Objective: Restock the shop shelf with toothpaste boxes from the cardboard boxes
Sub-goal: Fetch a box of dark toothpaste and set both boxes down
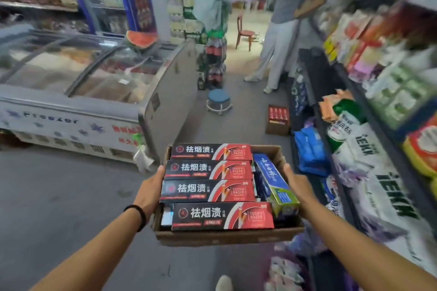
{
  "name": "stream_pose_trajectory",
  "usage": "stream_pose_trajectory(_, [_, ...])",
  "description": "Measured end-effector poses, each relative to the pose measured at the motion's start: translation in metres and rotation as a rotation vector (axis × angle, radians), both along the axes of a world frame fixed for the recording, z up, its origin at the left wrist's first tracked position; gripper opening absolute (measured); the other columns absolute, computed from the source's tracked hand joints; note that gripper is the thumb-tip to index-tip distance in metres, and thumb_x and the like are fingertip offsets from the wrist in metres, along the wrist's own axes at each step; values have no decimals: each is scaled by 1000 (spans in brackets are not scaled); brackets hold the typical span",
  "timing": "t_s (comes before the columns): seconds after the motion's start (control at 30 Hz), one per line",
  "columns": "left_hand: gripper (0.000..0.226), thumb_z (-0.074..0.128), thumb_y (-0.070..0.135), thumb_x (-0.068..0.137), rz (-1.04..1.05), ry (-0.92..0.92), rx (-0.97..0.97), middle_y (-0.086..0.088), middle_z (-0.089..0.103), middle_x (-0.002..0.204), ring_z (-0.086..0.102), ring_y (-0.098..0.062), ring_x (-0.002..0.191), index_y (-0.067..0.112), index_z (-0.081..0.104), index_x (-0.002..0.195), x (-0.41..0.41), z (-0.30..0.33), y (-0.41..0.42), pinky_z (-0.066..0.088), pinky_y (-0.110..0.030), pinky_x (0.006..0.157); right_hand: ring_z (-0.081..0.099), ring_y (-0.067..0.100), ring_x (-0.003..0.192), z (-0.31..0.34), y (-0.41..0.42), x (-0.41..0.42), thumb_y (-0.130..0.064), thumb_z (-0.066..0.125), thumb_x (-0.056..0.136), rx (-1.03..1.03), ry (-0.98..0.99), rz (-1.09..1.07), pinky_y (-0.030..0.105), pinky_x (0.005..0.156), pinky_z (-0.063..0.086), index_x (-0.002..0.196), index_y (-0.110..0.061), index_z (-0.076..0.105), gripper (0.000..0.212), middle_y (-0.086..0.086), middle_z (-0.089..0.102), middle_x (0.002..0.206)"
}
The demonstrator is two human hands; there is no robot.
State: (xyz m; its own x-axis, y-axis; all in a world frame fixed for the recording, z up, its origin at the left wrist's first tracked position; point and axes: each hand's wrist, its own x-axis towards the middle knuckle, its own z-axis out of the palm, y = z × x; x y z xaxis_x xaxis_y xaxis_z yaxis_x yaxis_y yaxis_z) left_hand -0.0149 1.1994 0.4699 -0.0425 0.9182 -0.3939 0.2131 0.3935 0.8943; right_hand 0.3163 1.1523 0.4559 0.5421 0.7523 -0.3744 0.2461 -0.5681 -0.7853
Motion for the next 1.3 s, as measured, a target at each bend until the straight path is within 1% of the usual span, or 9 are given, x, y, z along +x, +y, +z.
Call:
stream_pose_trajectory(0.17, [46, 38, 54, 95, -84, -1, 7, -1, 72, 82, 69, -21, 81, 22, 70, 88, 92, 9, 139, 52, -34, 76, 51, 39, 118, 14, 109, 87, -46, 34, 101, -8, -52, -92, 36, 88, 37, 116, 8, 60, 62, 28, 55, 129])
stream_pose_trajectory(0.3, [45, 39, 51, 96, -152, -14, 8, -3, 74, 82, 70, -23, 80, 20, 70, 88, 161, 15, 243, 52, -36, 77, 47, 39, 125, 18, 191, 153, -48, 32, 101, -55, -94, -150, 38, 97, 37, 125, 7, 56, 65, 29, 49, 136])
stream_pose_trajectory(0.47, [41, 40, 45, 98, -234, -6, 56, -1, 71, 79, 67, -15, 74, 18, 69, 85, 247, 2, 383, 47, -26, 64, 53, 39, 116, 6, 300, 227, -52, 29, 100, -68, -98, -228, 39, 95, 39, 115, 6, 61, 69, 29, 57, 125])
stream_pose_trajectory(0.6, [44, 40, 47, 97, -325, -10, 41, -3, 72, 83, 69, -20, 79, 16, 70, 88, 314, -15, 508, 50, -30, 70, 60, 35, 103, -11, 391, 278, -57, 34, 97, -46, -49, -346, 39, 87, 45, 99, 1, 68, 67, 23, 65, 112])
stream_pose_trajectory(0.7, [45, 42, 50, 96, -369, -18, 15, -4, 74, 82, 70, -23, 80, 17, 70, 88, 367, -18, 598, 52, -36, 78, 59, 36, 105, -13, 463, 322, -56, 38, 96, -36, -30, -421, 39, 87, 46, 106, 2, 67, 66, 23, 63, 115])
stream_pose_trajectory(0.87, [43, 42, 46, 97, -400, -40, -19, -5, 74, 78, 69, -14, 63, 14, 69, 87, 450, -14, 721, 50, -30, 65, 60, 40, 97, -5, 578, 394, -51, 33, 100, -72, -81, -432, 42, 83, 46, 96, 5, 67, 65, 26, 65, 106])
stream_pose_trajectory(1.07, [49, 37, 48, 98, -401, 5, 8, -1, 73, 74, 68, -15, 67, 13, 70, 92, 543, -37, 867, 47, -27, 61, 61, 36, 105, -24, 724, 485, -55, 35, 97, -74, -48, -480, 41, 91, 46, 109, 0, 67, 65, 17, 66, 110])
stream_pose_trajectory(1.17, [56, 37, 53, 96, -413, 15, -16, -10, 73, 84, 69, -24, 76, 9, 70, 95, 582, -49, 938, 52, -35, 73, 62, 36, 97, -28, 793, 527, -55, 33, 98, -97, -54, -441, 35, 78, 44, 99, 1, 69, 67, 20, 67, 104])
stream_pose_trajectory(1.3, [54, 38, 54, 95, -435, 27, -28, -10, 73, 85, 68, -27, 79, 12, 71, 89, 623, -53, 1025, 52, -40, 79, 63, 37, 99, -30, 871, 562, -56, 35, 96, -110, -40, -489, 42, 88, 48, 99, 1, 70, 67, 22, 68, 106])
